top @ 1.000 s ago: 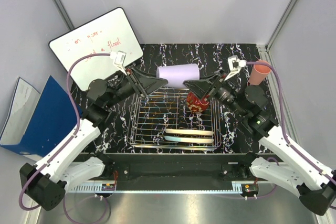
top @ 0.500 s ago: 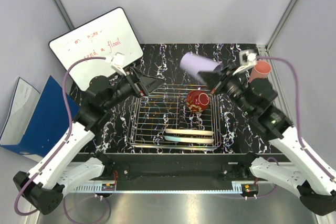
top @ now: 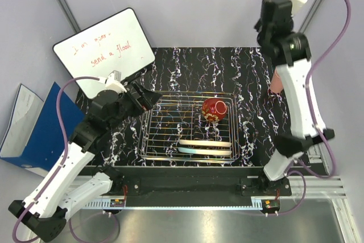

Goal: Unload the mixed dishes from the dish rack
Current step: Place the cup at the center of the board.

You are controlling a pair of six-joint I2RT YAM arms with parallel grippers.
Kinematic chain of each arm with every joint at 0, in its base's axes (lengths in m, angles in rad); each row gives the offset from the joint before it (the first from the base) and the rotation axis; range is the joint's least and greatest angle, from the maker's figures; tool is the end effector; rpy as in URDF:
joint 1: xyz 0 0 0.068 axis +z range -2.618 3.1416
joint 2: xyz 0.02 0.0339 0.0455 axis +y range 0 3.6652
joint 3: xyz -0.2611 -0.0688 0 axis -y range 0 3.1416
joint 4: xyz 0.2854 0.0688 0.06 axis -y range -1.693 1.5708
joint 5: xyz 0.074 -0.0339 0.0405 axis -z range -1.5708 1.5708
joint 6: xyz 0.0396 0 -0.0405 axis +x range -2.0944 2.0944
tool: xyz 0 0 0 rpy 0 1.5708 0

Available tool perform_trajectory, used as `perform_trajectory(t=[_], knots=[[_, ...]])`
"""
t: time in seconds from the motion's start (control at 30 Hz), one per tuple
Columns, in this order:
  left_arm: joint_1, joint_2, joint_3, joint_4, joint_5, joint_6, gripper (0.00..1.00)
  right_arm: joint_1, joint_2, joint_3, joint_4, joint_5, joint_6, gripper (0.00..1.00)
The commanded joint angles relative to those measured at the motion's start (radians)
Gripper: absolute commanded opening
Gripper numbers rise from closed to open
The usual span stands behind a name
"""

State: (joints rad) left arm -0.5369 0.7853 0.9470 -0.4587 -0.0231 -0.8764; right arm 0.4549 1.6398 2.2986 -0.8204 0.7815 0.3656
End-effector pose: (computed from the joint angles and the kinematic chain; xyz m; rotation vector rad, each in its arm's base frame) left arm 0.1861 -0.1097 0.3700 -0.3512 1.9490 -0.9337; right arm 0.3067 0.1189 0.5797 0.4856 1.6142 -0.0615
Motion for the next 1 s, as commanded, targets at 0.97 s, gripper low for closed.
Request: perform_trajectory(t=[0.97], knots=[[0.002,0.038,-0.050,-0.090,0.008,0.077,0.99,-0.573,0.451,0.211,-0.436,-0.426,0.309,0.00]])
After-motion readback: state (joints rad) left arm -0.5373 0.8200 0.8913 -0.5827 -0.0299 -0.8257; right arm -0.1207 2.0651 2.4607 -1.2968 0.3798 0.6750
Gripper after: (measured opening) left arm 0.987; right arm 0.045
